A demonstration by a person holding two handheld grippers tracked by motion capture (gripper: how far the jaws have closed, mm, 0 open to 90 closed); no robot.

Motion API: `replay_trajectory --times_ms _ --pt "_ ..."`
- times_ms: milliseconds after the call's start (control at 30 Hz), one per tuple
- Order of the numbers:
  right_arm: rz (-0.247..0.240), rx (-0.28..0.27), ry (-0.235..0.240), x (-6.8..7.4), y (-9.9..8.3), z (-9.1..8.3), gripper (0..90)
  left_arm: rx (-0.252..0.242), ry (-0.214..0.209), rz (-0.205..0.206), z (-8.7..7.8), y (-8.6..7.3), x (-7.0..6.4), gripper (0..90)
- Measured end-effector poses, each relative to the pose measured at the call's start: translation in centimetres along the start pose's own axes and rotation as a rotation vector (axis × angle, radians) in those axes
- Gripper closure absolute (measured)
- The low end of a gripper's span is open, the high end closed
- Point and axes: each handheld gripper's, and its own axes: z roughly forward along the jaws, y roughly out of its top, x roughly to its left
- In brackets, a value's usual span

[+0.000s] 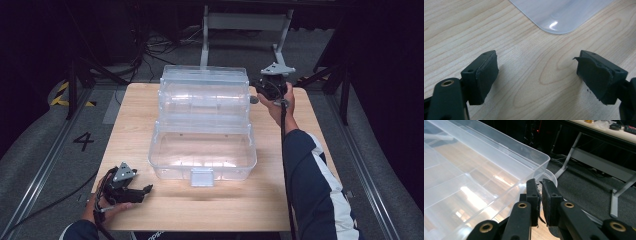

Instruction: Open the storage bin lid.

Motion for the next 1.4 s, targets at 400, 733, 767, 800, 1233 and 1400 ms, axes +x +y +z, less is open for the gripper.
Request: replay_trajectory --times_ms 400,733,767,800,1233,1400 --pt "-0.043 0.001 0.044 0.7 -0.2 -1.4 83.9 0.003 0.003 0.0 0.0 0.0 0.0 17.7" --pt "-0.078 0.006 0.07 1.1 -0.9 -3.0 82.1 0.003 0.003 0.0 0.0 0.0 0.0 17.7" --pt "-0.079 0.005 0.071 1.1 -1.0 -3.1 81.8 0.003 0.004 0.0 0.0 0.0 0.0 17.7" --pt "-0.08 0.006 0.074 1.0 -1.0 -3.3 81.4 0.003 0.004 0.0 0.0 0.0 0.0 17.7" --pt "-0.096 0.017 0.104 1.3 -2.2 -5.2 76.8 0.004 0.003 0.0 0.0 0.0 0.0 17.7" --pt "-0.116 0.022 0.108 1.4 -3.0 -6.1 73.9 0.003 0.004 -0.001 0.0 0.0 0.0 17.7"
